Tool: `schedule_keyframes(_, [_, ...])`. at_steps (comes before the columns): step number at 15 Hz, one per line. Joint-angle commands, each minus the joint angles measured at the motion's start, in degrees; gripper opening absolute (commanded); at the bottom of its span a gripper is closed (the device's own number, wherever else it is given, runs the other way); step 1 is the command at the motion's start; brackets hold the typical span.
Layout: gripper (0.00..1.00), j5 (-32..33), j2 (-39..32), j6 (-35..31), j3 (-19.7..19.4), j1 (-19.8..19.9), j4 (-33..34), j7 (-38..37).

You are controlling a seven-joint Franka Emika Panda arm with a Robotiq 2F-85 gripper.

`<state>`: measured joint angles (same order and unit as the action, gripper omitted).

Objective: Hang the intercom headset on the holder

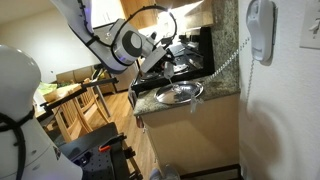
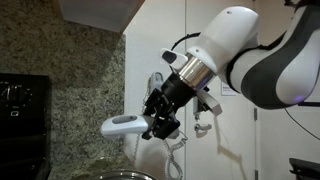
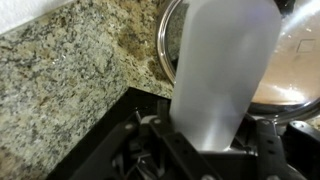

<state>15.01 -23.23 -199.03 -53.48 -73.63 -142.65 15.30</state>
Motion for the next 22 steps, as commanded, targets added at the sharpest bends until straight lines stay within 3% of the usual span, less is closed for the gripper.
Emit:
schedule_keyframes(1, [0.34, -2.09, 9.83, 0.03, -5.42, -5.26, -2.68, 4.74])
schedule_keyframes(5, [0.34, -2.96, 16.60, 0.13, -10.02, -7.39, -2.17, 7.22])
schedule_keyframes(16, [0.34, -5.10, 27.17, 0.33, -14.60, -3.96, -0.78, 9.63])
schedule_keyframes(17, [0.34, -1.40, 27.00, 0.33, -4.88, 7.21, -0.51, 5.65])
schedule_keyframes(18, [0.34, -1.31, 27.29, 0.33, -2.92, 9.76, -0.76, 5.48])
schedule_keyframes(20, [0.34, -1.56, 27.55, 0.40, 5.35, 19.36, -1.31, 4.79])
schedule_keyframes(21, [0.34, -4.90, 28.01, 0.36, -0.86, 13.04, -1.69, 7.41])
schedule_keyframes(22, [0.34, -5.33, 27.92, 0.36, 0.74, 15.29, -1.81, 6.98])
